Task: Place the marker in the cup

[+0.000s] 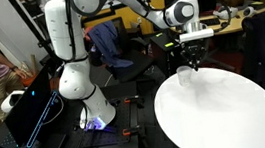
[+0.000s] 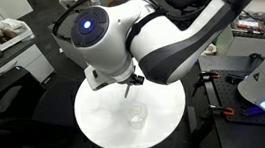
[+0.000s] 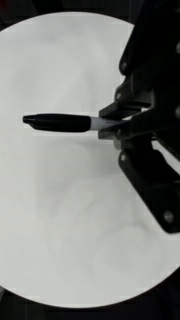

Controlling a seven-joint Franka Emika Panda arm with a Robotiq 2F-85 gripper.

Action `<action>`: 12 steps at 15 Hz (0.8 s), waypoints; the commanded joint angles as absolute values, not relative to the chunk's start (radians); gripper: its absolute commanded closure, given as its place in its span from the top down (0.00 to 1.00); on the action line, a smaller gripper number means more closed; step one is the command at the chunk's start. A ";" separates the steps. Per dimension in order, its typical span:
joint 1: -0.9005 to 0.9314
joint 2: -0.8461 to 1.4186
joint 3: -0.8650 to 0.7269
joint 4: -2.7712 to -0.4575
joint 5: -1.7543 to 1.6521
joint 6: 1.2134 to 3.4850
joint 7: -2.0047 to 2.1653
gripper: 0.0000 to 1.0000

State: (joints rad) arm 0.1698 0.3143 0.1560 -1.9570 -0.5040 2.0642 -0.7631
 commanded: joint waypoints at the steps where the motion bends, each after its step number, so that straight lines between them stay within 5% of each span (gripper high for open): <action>1: 0.174 0.335 0.170 -1.920 -0.500 2.001 -0.829 0.03; 12: 0.200 0.409 0.198 -1.841 -0.495 1.880 -0.980 0.03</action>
